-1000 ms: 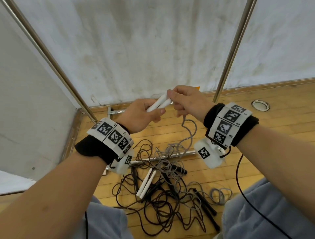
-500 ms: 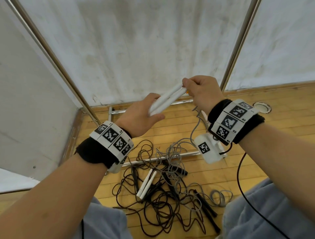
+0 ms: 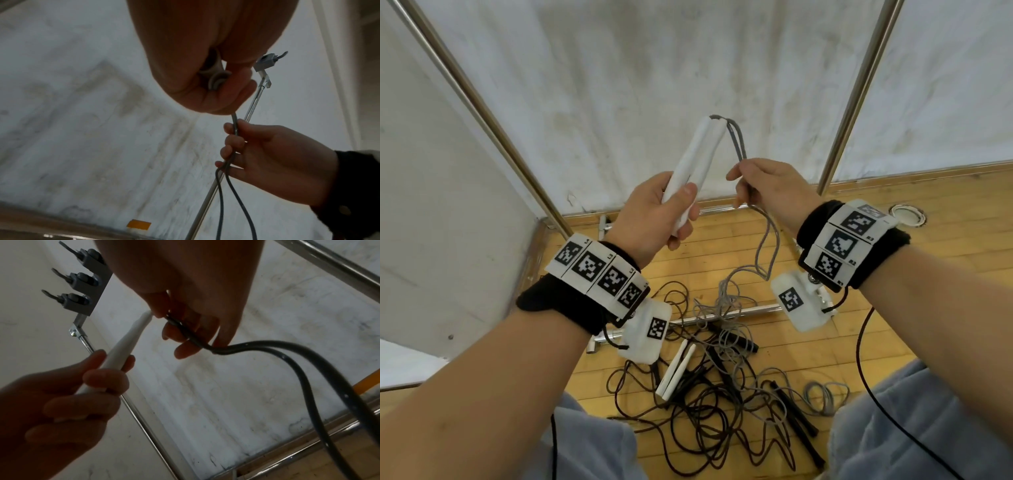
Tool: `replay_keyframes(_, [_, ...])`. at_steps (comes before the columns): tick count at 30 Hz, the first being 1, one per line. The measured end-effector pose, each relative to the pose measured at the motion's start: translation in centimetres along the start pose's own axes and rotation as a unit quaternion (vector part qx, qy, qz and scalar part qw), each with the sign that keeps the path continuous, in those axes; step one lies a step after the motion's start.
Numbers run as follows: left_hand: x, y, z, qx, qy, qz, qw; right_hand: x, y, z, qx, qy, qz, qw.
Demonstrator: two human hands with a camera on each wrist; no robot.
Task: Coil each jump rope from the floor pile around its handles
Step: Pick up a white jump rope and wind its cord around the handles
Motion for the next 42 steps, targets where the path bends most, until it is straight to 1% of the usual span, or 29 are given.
replay_keyframes(2, [0.1,-0.2,-0.1,-0.022,0.025,0.043,0.999,0.3,0.0,-0.1,-0.002,-0.013,0.077,0.997])
replay_keyframes(4, [-0.1,-0.3,-0.4,-0.028,0.057,0.06,0.996,0.5,0.4,0.0,-0.001,-0.03,0.192,0.981])
replay_keyframes(5, [-0.3,-0.2,-0.5,-0.023,0.071,0.051,0.996,0.7,0.8,0.1,0.007,-0.045,0.233,0.972])
replay_keyframes(6, [-0.6,-0.2,-0.6,-0.018,0.083,0.031,0.996,0.9,1.2,0.3,0.018,-0.059,0.248,0.967])
replay_keyframes(7, [-0.8,-0.2,-0.7,-0.015,0.092,0.005,0.996,1.2,1.6,0.5,0.03,-0.068,0.239,0.968])
replay_keyframes(8, [-0.9,-0.3,-0.7,-0.017,0.101,-0.014,0.995,1.3,2.0,0.6,0.042,-0.069,0.203,0.976])
replay_keyframes(9, [-1.1,-0.5,-0.7,-0.021,0.114,-0.023,0.993,1.5,2.2,0.6,0.058,-0.062,0.144,0.986])
replay_keyframes(11, [-1.5,-0.8,-0.8,-0.03,0.146,-0.015,0.989,2.0,2.5,0.7,0.09,-0.041,-0.003,0.995])
replay_keyframes(12, [-1.6,-0.8,-0.8,-0.035,0.16,-0.008,0.986,2.3,2.5,0.7,0.102,-0.037,-0.064,0.992])
replay_keyframes(15, [-1.6,-1.0,-0.9,-0.056,0.178,0.027,0.982,3.2,2.2,1.0,0.115,-0.051,-0.189,0.974])
replay_keyframes(17, [-1.6,-1.2,-1.0,-0.074,0.18,0.063,0.979,3.5,1.7,1.2,0.118,-0.052,-0.227,0.965])
replay_keyframes(18, [-1.5,-1.3,-0.9,-0.083,0.179,0.082,0.977,3.6,1.5,1.2,0.114,-0.049,-0.214,0.969])
replay_keyframes(20, [-1.4,-1.4,-0.9,-0.092,0.175,0.12,0.973,4.2,1.2,1.4,0.101,-0.059,-0.149,0.982])
replay_keyframes(22, [-1.0,-1.5,-0.8,-0.092,0.164,0.147,0.971,5.4,1.2,2.0,0.09,-0.093,-0.071,0.989])
replay_keyframes(24, [-0.4,-1.7,-0.7,-0.098,0.15,0.16,0.971,6.7,1.5,2.8,0.09,-0.128,0.005,0.988])
replay_keyframes(28, [0.6,-2.0,-0.7,-0.112,0.124,0.197,0.966,8.1,1.9,3.5,0.095,-0.172,0.13,0.972])
replay_keyframes(30, [0.8,-2.0,-0.7,-0.124,0.116,0.21,0.963,8.7,2.1,3.9,0.085,-0.2,0.192,0.957])
replay_keyframes(32, [0.8,-1.9,-0.9,-0.128,0.115,0.217,0.961,9.7,2.8,4.4,0.093,-0.234,0.235,0.939])
replay_keyframes(34, [0.8,-1.8,-1.0,-0.128,0.116,0.226,0.959,10.3,3.2,4.8,0.096,-0.24,0.263,0.93])
replay_keyframes(37, [0.6,-1.7,-0.8,-0.13,0.136,0.232,0.954,10.2,3.1,4.7,0.087,-0.234,0.27,0.93])
replay_keyframes(39, [0.2,-1.6,-0.9,-0.121,0.154,0.229,0.954,9.7,2.8,4.4,0.076,-0.227,0.25,0.938])
replay_keyframes(42, [-0.8,-1.3,-1.3,-0.094,0.201,0.171,0.96,8.8,2.2,3.8,0.04,-0.185,0.221,0.957])
Point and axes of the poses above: each hand's wrist, its own z-axis away from the middle knuckle, its own x-axis out of the palm, y = z × x, the point moved 5 cm from there along -z, towards the middle knuckle, and after that the axes turned 3 degrees about -y, right-handed, at the moved point
